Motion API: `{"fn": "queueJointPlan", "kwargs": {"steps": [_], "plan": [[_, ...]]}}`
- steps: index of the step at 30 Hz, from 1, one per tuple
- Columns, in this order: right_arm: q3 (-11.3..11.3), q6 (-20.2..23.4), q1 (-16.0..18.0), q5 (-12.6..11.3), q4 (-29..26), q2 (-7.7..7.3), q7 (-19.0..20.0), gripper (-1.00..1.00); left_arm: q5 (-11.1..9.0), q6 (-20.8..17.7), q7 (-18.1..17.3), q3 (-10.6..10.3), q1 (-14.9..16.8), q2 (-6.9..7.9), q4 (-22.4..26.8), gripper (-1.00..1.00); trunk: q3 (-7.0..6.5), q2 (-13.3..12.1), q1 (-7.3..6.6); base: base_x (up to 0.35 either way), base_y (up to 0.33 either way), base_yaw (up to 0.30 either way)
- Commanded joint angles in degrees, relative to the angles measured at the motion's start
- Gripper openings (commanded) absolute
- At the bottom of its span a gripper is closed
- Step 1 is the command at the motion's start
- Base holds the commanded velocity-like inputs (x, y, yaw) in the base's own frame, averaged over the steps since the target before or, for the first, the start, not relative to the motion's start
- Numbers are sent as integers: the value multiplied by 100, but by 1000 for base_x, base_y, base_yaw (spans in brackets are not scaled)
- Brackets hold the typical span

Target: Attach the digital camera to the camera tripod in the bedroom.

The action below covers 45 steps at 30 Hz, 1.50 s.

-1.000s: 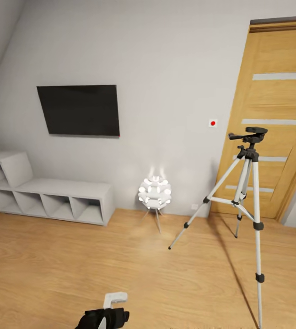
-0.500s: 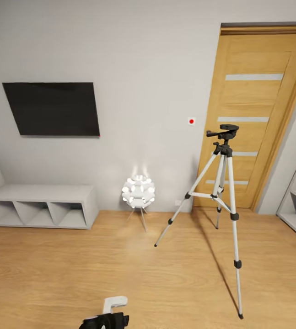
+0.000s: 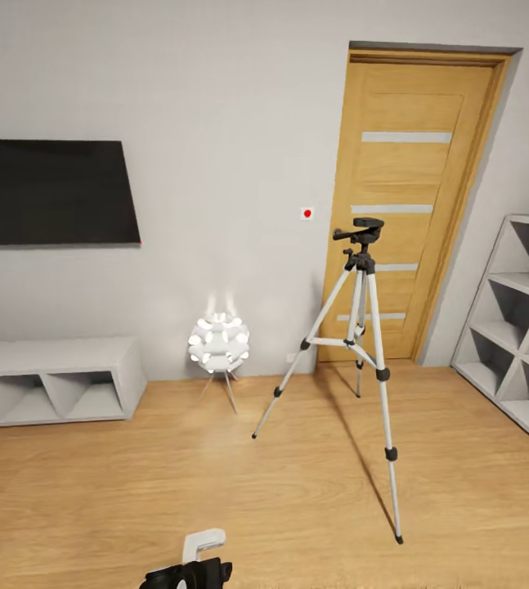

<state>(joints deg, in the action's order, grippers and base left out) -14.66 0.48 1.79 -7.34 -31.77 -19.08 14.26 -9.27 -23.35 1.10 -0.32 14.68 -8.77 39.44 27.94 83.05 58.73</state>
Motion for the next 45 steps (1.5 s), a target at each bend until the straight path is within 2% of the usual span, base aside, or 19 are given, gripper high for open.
{"fn": "queueJointPlan", "kwargs": {"steps": [1,15,21,45], "plan": [[-17,5,5,-57,4,-1,41,100,-55,-30,14,-3,0,1,11,100,11,3,0,0,0,-251],[-88,18,5,-64,5,-8,34,100,-84,-37,2,-4,0,7,11,100,71,3,0,0,173,-251],[-183,14,5,-61,9,-29,39,100,-83,-43,-19,-5,0,3,11,100,96,3,0,0,141,-250],[-212,14,5,-66,12,-94,42,100,-99,-55,-31,-125,0,6,11,100,203,3,0,0,17,-245]]}}
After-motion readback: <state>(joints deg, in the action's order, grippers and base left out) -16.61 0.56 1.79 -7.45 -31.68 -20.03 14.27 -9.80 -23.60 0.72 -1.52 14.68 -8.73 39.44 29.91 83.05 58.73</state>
